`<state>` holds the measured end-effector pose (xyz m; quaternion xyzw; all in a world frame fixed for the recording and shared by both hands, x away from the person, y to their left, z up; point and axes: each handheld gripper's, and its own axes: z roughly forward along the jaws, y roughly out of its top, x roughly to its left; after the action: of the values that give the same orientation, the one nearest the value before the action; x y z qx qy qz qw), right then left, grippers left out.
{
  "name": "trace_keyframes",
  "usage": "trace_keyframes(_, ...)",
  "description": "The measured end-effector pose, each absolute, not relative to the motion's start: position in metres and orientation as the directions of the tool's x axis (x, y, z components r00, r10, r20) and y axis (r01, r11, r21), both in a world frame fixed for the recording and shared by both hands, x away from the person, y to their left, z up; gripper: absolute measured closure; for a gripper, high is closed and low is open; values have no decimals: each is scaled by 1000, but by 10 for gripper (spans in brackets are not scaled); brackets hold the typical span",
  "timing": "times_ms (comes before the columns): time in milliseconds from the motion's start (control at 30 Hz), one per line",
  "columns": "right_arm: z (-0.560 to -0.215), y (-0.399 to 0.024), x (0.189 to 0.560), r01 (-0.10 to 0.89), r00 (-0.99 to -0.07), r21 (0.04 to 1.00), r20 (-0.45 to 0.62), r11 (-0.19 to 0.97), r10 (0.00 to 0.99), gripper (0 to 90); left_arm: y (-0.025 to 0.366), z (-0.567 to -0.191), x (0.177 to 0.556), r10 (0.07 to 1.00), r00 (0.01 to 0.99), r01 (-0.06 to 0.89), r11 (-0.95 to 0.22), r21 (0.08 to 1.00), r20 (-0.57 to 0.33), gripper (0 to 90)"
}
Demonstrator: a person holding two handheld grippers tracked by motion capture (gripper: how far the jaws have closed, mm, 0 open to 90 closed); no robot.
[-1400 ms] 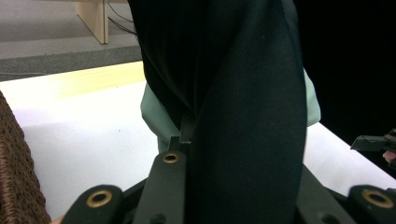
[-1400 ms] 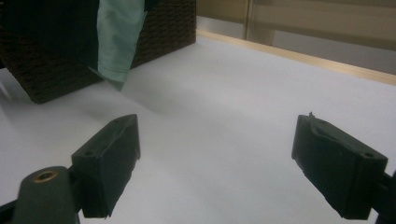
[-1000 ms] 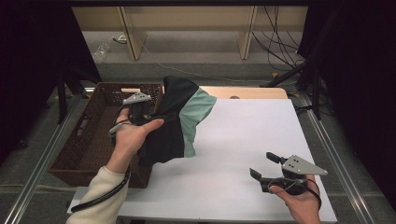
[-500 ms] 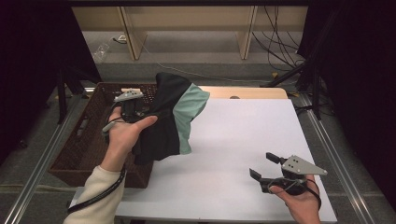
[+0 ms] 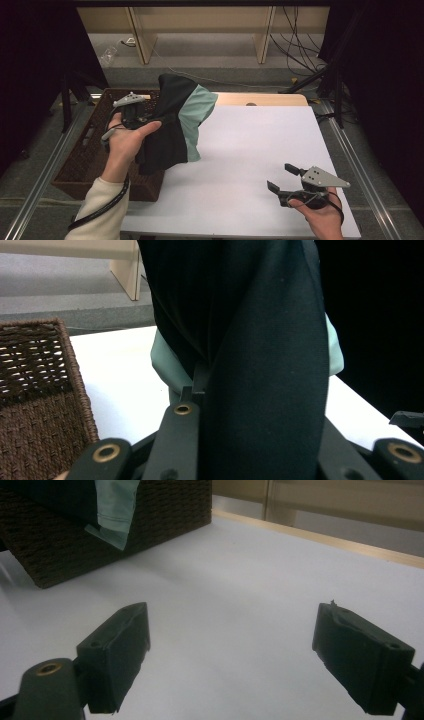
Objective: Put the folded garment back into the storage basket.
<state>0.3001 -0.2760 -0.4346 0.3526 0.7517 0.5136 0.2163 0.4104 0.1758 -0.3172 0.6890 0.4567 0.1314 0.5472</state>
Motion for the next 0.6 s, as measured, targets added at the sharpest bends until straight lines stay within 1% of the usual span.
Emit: trace_keyframes(600,-435,-276,300,308,-658,925,38,223,752,163,186,-314,411,790,525,484,31,875,-318,756)
